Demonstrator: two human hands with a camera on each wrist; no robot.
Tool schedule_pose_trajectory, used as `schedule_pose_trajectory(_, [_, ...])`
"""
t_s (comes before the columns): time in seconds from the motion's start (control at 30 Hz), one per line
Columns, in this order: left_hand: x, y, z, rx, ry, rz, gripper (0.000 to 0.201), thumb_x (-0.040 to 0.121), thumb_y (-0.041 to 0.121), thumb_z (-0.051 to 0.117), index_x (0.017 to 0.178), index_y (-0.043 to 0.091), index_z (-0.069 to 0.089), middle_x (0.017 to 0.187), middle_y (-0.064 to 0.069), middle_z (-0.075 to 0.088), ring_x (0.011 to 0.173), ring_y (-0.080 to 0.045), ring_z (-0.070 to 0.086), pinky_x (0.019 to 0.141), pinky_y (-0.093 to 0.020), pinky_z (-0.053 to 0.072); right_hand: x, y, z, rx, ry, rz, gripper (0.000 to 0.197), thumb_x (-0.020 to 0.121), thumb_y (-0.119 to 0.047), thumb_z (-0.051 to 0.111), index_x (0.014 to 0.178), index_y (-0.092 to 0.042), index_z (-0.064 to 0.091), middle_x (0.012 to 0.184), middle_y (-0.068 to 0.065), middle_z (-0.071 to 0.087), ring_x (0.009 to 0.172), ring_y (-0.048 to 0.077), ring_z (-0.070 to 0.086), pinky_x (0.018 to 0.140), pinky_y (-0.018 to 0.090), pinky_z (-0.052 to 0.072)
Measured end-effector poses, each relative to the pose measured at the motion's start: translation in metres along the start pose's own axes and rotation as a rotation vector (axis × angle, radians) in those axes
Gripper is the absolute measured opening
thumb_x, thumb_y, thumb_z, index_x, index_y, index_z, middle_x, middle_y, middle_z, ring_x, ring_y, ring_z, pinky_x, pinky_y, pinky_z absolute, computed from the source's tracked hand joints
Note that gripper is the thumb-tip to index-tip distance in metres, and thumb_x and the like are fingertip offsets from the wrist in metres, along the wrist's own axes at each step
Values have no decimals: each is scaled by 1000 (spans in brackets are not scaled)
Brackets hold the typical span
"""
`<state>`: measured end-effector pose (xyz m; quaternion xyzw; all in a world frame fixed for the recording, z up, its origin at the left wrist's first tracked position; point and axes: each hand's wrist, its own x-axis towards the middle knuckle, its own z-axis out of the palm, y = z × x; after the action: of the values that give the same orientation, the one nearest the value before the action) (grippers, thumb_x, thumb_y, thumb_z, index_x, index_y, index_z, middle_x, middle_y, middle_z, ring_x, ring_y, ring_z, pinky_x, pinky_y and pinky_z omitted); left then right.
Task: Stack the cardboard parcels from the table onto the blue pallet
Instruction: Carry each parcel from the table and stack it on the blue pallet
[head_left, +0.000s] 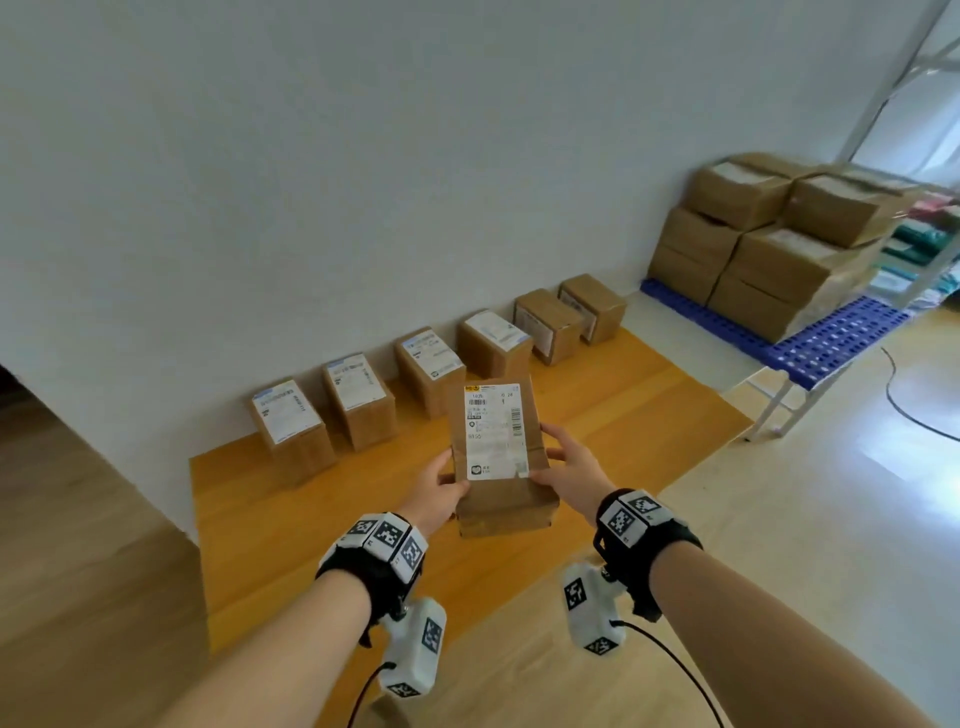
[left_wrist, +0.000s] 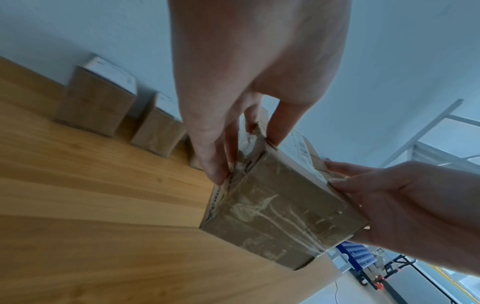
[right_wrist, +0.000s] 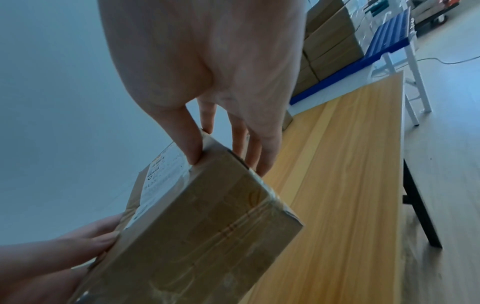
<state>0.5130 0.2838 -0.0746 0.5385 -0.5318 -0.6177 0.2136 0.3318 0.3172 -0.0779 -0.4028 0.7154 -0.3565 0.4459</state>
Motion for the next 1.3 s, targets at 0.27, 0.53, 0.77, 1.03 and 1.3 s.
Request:
schedule_pose_trajectory(0.27, [22,68,124,66,1,62,59,94,11,53,146,25,29,114,-6,59,110,-27,56,93,-44,50,8,13,-148,8,48,-62,70,86,-7,63,144,-29,33,133,8,49,119,22,48,89,32,47])
schedule_pose_trajectory(0.53, [51,137,237,105,-37,163,55,94,16,54,144,26,32,111,-3,57,109,-26,56,91,-42,50,21,20,-282,80,112,-96,67,85,-5,62,143,-27,35,123,12,55,107,24,55,81,30,49])
schedule_pose_trajectory(0.77, [97,187,308,113,-111,197,58,93,21,56,145,28,30,120,-6,57,110,-27,57,86,-42,52,44,28,-368,142,196,-99,61,88,-3,57,141,-26,36,117,14,57,98,22,57,67,23,49])
schedule_pose_trajectory(1.03, [176,238,385,119,-180,232,61,92,22,58,145,30,29,124,-9,55,111,-28,55,88,-46,51,103,29,-462,129,291,-106,62,87,0,57,143,-20,36,114,11,58,98,21,58,69,25,52])
schedule_pose_trajectory(1.3, [261,293,448,48,-242,216,66,88,22,64,143,37,30,121,-8,55,110,-26,55,84,-42,50,182,19,-550,141,264,-79,63,89,0,56,144,-20,32,109,12,61,90,19,60,62,20,50])
